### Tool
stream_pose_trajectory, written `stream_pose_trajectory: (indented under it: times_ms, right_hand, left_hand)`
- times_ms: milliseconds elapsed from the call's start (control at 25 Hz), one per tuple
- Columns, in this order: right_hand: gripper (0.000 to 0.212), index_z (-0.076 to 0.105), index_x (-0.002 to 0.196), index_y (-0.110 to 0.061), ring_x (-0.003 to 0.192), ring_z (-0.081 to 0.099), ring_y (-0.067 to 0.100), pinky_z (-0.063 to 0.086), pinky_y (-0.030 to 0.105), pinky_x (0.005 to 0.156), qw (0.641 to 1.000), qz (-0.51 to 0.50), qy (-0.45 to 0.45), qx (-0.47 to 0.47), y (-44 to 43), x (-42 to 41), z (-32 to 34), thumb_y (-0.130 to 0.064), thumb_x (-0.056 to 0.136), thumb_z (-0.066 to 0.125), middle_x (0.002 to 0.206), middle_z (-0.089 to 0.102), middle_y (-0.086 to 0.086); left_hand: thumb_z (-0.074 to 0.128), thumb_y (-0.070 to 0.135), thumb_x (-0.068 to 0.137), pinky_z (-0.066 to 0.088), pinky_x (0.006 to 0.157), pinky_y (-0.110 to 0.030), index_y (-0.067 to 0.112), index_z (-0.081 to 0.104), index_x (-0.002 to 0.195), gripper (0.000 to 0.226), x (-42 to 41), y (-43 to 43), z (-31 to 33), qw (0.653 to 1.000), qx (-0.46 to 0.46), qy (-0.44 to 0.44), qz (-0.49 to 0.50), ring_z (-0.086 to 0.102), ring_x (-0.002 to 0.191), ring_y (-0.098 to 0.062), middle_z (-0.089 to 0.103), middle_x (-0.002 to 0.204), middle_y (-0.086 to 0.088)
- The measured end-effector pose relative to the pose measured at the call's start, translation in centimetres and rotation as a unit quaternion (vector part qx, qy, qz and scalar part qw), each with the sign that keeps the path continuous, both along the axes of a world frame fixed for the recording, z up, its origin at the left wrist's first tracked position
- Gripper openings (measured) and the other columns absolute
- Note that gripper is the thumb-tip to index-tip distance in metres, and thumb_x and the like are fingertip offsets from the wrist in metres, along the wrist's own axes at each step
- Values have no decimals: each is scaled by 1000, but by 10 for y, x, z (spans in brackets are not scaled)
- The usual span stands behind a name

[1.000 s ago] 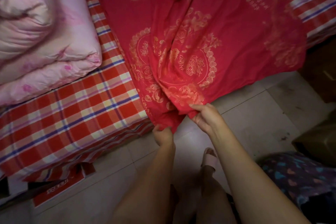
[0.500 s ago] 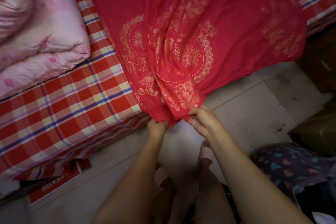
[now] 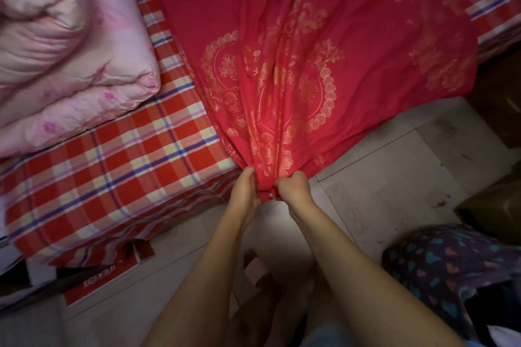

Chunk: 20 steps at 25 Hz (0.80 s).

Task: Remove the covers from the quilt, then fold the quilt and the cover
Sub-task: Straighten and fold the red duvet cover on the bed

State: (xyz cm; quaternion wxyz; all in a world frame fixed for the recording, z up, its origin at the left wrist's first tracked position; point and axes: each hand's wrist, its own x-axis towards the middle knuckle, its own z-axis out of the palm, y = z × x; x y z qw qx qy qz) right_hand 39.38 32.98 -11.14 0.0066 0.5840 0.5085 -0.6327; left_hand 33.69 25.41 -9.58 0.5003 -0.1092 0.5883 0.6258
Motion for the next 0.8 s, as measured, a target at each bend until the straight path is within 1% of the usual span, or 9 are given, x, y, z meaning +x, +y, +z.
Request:
stream_pose_trajectory:
  times_ms: [80, 160, 240, 320, 400, 440, 560, 680, 800]
  right_hand:
    - [20, 66, 80, -4, 72, 66, 33, 57, 44, 67, 999, 37, -16, 25, -2, -4, 4, -7, 67, 51, 76, 67, 14]
    - [15, 63, 79, -3, 75, 65, 32, 58, 43, 70, 1000, 14, 6, -7, -3, -6, 12, -6, 70, 51, 76, 66, 12]
    - [16, 54, 70, -8, 69, 58, 22, 56, 34, 64, 986, -69, 62, -139, 9, -4, 23, -1, 80, 44, 71, 56, 6]
    - [14, 54, 82, -7, 82, 57, 21, 50, 33, 75, 937, -178, 142, -266, 34, 4, 27, -13, 89, 44, 84, 56, 8]
    - [48, 50, 116, -2, 110, 57, 27, 45, 38, 93, 891, -260, 191, -319, 65, 9, 21, -36, 85, 62, 113, 57, 15]
    - [72, 46, 130, -2, 111, 60, 29, 46, 40, 94, 880, -277, 200, -329, 77, 11, 24, -36, 74, 74, 120, 58, 18]
    - [74, 62, 109, -3, 70, 71, 31, 50, 42, 78, 833, -328, 262, -360, 96, 17, 18, -4, 39, 84, 84, 72, 21]
    - [26, 61, 93, -5, 71, 68, 24, 51, 35, 82, 833, -374, 269, -307, 95, 37, -1, 2, 71, 71, 79, 70, 14]
    - [13, 58, 79, -13, 44, 56, 4, 50, 16, 50, 879, -391, 172, -214, 77, 51, -38, -6, 81, 70, 56, 66, -3]
  left_hand:
    - [53, 37, 92, 55, 64, -31, 15, 72, 97, 29, -11, 6, 3, 996, -54, 46, -48, 68, 80, -20, 73, 97, -9]
    - [65, 23, 86, 56, 82, -44, 8, 70, 103, 23, -15, 10, -4, 988, -124, 85, -29, 67, 87, -25, 71, 99, -11]
    - [64, 15, 86, 50, 95, -48, 6, 65, 112, 28, -16, 9, -11, 981, -163, 105, 2, 64, 99, -27, 69, 107, -10]
    - [61, 14, 90, 46, 99, -39, 5, 61, 120, 32, -13, 7, -8, 971, -175, 162, 5, 60, 105, -23, 64, 112, -5]
    - [60, 15, 91, 45, 96, -34, 8, 61, 121, 31, -7, 2, -8, 969, -159, 187, -3, 58, 105, -20, 62, 110, -1]
    - [62, 16, 90, 46, 97, -36, 12, 64, 116, 26, -4, 0, -10, 974, -139, 178, -12, 60, 105, -21, 64, 109, 0]
    - [67, 13, 86, 48, 97, -42, 14, 68, 106, 20, 1, -4, -15, 991, -81, 100, -31, 65, 103, -24, 70, 109, -7]
    - [60, 5, 88, 53, 88, -36, 2, 61, 113, 25, 2, -8, -11, 1000, -28, -2, 13, 65, 98, -23, 68, 108, -10]
    - [54, 3, 90, 58, 78, -30, 4, 60, 108, 19, 1, -11, -1, 998, 21, -51, 23, 68, 90, -20, 71, 101, -10]
